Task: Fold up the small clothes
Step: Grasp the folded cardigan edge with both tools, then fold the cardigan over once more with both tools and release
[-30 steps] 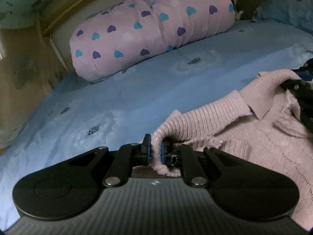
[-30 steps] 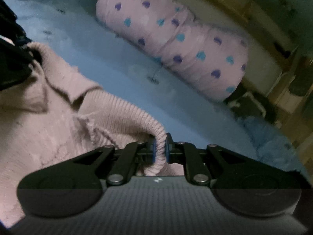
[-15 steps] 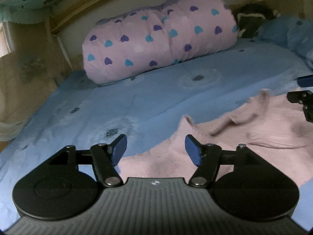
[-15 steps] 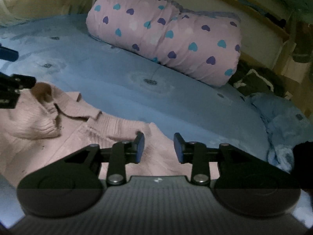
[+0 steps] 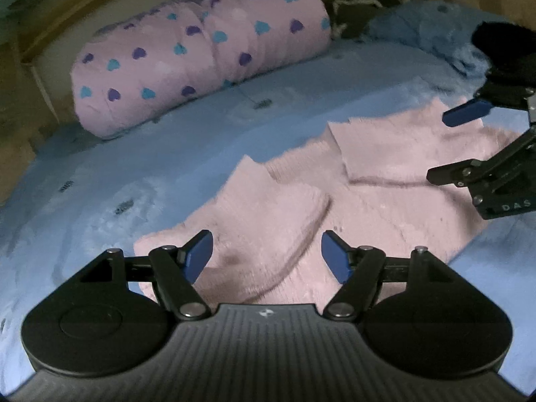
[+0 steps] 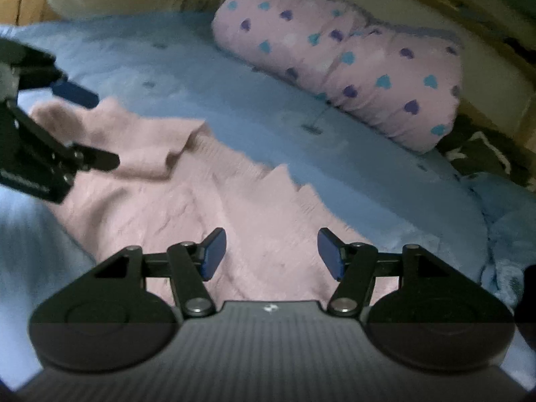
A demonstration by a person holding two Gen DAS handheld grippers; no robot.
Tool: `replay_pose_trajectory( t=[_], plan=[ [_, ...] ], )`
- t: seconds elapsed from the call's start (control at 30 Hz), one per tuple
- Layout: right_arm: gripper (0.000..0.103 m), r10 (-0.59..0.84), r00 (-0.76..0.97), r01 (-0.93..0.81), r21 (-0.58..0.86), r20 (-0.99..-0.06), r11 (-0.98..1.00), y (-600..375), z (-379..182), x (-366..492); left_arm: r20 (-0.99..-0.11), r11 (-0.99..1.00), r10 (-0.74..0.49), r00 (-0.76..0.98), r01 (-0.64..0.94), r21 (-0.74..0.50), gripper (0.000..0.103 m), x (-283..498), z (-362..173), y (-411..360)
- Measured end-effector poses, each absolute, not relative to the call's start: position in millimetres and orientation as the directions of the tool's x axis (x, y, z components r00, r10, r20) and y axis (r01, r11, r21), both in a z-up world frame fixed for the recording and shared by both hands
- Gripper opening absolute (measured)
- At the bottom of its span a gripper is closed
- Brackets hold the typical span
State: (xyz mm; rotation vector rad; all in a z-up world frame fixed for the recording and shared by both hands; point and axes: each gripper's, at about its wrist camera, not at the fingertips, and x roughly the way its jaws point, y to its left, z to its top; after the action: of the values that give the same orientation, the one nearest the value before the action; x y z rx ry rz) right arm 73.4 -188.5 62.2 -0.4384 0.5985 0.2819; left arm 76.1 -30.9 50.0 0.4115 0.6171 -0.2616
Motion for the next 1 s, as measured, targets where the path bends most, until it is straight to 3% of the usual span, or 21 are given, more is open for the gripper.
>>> replay_pose_trajectory(
  t=[0.2, 0.27, 0.3, 0.33, 0.4, 0.6, 0.73, 1.0],
  plan=[
    [0.062, 0.113, 0.771, -0.410, -0.352, -0.627, 0.841, -183, 37, 81, -0.599, 0.872, -0.044, 0.800, 0.323, 0.368, 0.074, 90, 31, -29],
    [0.061, 0.115, 0.773, -0.396, -0.333, -0.624, 0.856, -185, 36, 85, -0.591, 0.874, -0.043, 0.806, 0.317, 0.369, 0.058, 95, 29, -27],
    [0.059, 0.117, 0.774, -0.387, -0.318, -0.623, 0.865, -187, 36, 88, -0.594, 0.878, -0.051, 0.803, 0.320, 0.357, 0.035, 98, 29, -26],
    [0.043, 0.124, 0.773, -0.384, -0.304, -0.622, 0.872, -188, 36, 89, -0.595, 0.887, -0.058, 0.802, 0.314, 0.338, 0.023, 101, 31, -24],
    [0.015, 0.141, 0.765, -0.386, -0.272, -0.628, 0.881, -190, 36, 92, -0.585, 0.910, -0.063, 0.808, 0.287, 0.298, 0.014, 108, 37, -20],
    [0.013, 0.079, 0.839, -0.278, -0.300, -0.539, 0.913, -201, 48, 99, -0.524, 0.956, 0.011, 0.852, 0.144, 0.254, 0.013, 131, 53, 6],
    [0.013, -0.003, 0.869, -0.155, -0.279, -0.494, 0.948, -223, 53, 112, -0.498, 0.956, 0.106, 0.860, 0.049, 0.288, 0.013, 149, 53, 22],
    [0.016, -0.147, 0.819, 0.097, -0.118, -0.555, 0.988, -284, 29, 144, -0.540, 0.958, 0.226, 0.810, -0.086, 0.272, 0.014, 169, 45, 61]
  ],
)
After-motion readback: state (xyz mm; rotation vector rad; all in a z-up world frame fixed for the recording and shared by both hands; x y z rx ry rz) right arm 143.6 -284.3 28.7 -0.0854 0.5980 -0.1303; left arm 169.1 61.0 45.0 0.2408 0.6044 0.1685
